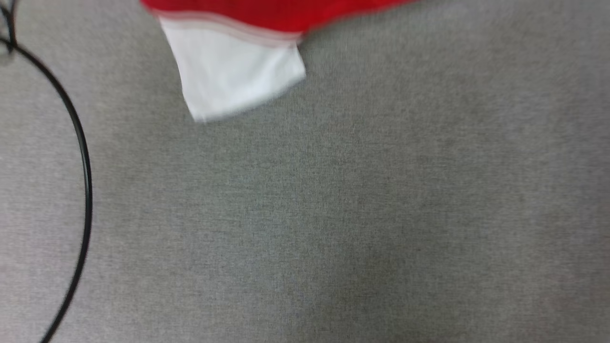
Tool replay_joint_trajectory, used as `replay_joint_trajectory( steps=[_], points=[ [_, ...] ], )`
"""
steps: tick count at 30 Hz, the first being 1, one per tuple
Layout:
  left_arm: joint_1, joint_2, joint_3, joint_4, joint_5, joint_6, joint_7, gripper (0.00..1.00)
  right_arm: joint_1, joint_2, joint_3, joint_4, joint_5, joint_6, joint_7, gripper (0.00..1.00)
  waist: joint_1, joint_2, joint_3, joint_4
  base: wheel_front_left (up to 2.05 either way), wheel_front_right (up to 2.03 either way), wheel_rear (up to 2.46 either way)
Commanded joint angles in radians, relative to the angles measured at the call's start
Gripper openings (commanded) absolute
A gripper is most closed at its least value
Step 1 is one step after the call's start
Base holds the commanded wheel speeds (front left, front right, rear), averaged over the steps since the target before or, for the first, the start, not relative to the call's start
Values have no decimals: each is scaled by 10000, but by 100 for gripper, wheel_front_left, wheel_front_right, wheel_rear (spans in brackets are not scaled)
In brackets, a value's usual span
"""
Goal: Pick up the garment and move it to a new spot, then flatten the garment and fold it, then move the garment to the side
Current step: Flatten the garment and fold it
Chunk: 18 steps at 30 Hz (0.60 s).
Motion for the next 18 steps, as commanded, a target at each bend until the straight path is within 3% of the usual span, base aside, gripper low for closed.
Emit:
replay_joint_trajectory(
  steps=[1, 10, 18],
  points=[
    [-216, 15, -11, 86, 96, -34, -39, 0, -219, 67, -50, 61, -66, -11, -51, 0, -2, -1, 478, 25, 0, 0, 0],
    [-3732, -153, -411, 2130, 590, -307, -293, 0, -3186, 41, 52, 2085, -778, -11, -1057, 0, -2, -1, 1228, -116, 0, 0, 0],
    [-4378, -239, -646, 3287, 644, -394, -686, 0, -4205, -160, 648, 3600, -615, -11, -1774, 0, -2, -1, 1566, -39, 0, 0, 0]
  ],
)
